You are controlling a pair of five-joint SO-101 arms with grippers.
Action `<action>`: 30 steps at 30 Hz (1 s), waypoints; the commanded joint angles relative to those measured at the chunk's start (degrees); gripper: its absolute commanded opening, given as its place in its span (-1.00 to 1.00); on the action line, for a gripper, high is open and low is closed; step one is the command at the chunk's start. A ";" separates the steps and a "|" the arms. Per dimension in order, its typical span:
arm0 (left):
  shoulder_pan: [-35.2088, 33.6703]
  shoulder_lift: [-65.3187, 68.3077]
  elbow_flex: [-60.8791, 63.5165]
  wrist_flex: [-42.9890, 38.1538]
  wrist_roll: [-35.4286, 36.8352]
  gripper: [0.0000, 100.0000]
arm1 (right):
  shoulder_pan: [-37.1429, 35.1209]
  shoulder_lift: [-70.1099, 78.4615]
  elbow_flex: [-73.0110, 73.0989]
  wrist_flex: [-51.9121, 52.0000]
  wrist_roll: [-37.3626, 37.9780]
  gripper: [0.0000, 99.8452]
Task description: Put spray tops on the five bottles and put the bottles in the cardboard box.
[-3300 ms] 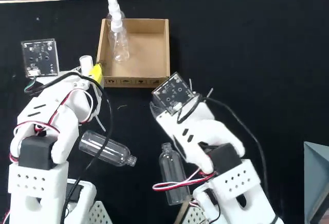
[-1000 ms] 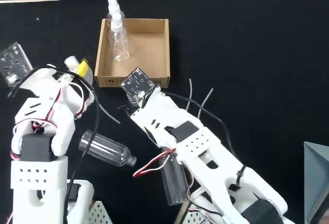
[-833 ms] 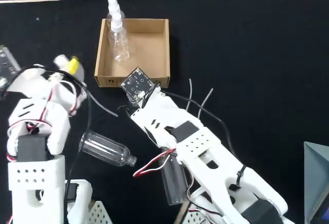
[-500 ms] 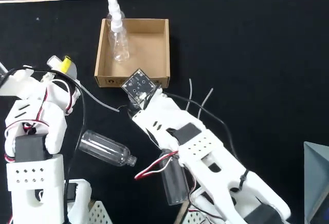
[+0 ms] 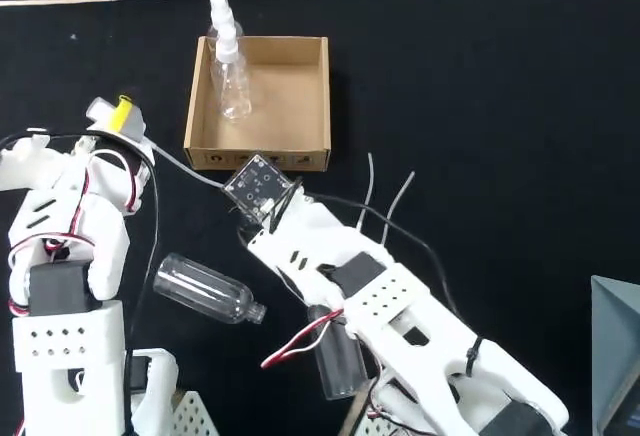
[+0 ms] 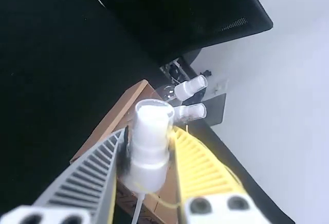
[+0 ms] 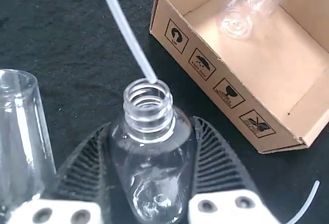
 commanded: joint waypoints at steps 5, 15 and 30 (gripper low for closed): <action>-0.04 -0.97 -0.13 -1.85 0.35 -0.94 | -1.67 -2.77 -0.04 -0.97 0.00 -0.98; 4.09 -1.05 2.15 -1.76 -3.16 -0.94 | -1.67 -2.77 0.04 -0.70 0.00 -0.98; 7.34 -0.97 4.35 -1.41 -3.16 -0.94 | -1.67 -3.12 1.01 -1.05 -0.18 -0.98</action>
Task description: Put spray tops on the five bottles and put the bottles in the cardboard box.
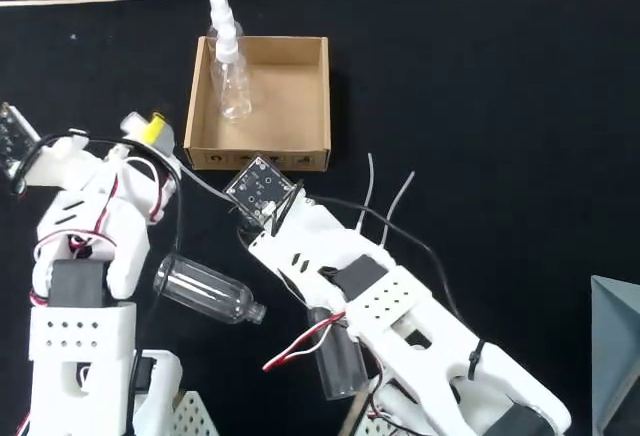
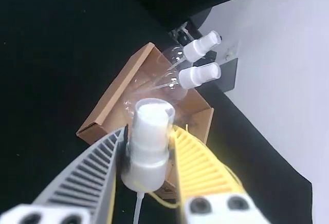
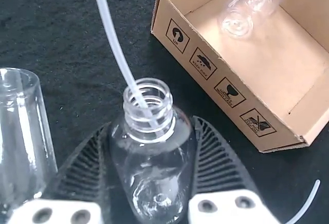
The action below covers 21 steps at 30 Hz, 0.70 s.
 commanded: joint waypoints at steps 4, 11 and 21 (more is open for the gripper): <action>2.33 -0.97 -0.84 -0.79 -0.70 -0.94 | -1.49 -1.89 -0.04 -0.70 -0.44 -0.98; 2.42 -1.05 0.57 -1.23 -0.70 -0.94 | -1.67 -1.89 -0.04 -0.88 -0.53 -0.98; 2.42 -1.05 0.84 -1.14 -0.70 -0.94 | -1.41 -1.89 -0.04 -0.88 -0.53 -0.98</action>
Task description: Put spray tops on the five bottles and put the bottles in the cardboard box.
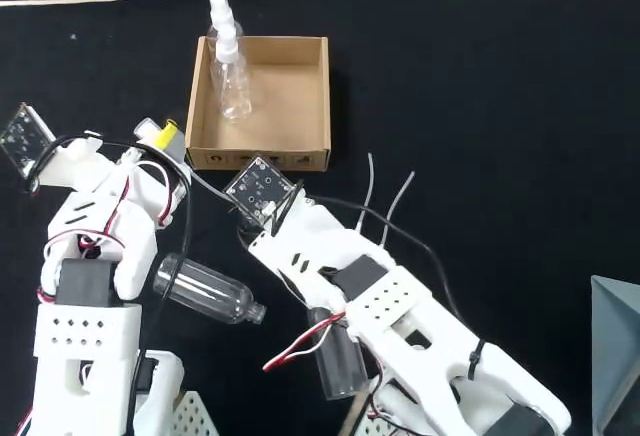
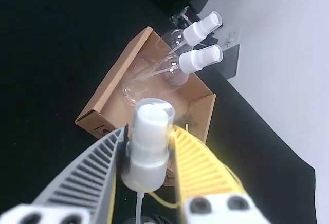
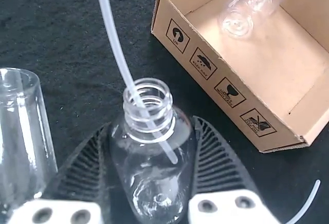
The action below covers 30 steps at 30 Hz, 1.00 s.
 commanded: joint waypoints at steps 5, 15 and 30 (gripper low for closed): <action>0.40 -1.05 -0.84 -1.14 -0.70 -0.94 | -1.41 -1.89 -0.04 -0.88 -0.53 -0.98; 5.23 -1.05 0.66 -1.32 -0.79 -0.94 | -1.41 -1.89 -0.04 -0.97 -0.53 -0.98; 10.86 -0.62 2.59 -1.32 -0.88 -0.94 | -1.32 -1.89 0.40 -0.70 -0.53 -0.98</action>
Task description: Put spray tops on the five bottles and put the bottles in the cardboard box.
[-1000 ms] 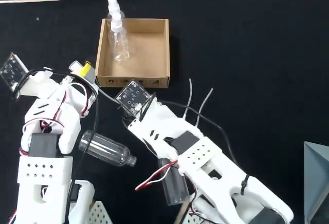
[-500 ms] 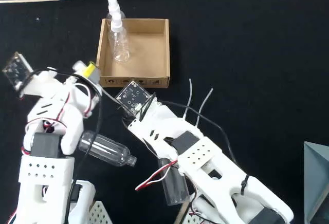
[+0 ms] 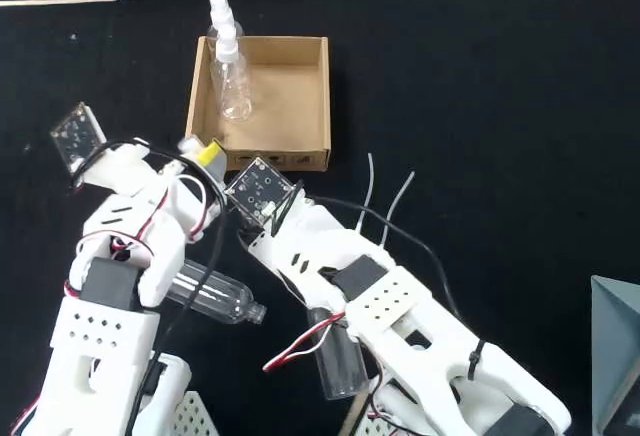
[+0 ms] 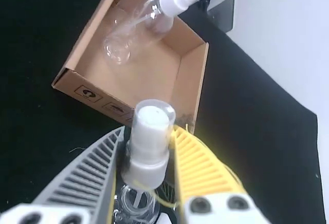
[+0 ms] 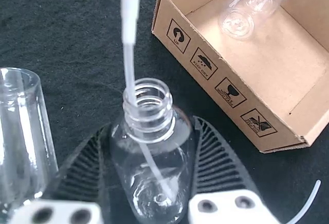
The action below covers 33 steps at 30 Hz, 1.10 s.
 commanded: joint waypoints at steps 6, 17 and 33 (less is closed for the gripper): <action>1.54 -0.44 -1.10 -1.14 -2.90 -0.93 | -1.14 -1.89 0.40 -0.53 -0.53 -0.98; 2.07 -0.44 -0.75 -0.53 -8.26 -0.74 | -1.14 -1.89 0.48 -0.53 -0.53 -0.98; 1.63 -1.05 -0.84 -0.97 -8.26 -0.72 | -1.14 -1.89 0.75 -0.53 -0.44 -0.98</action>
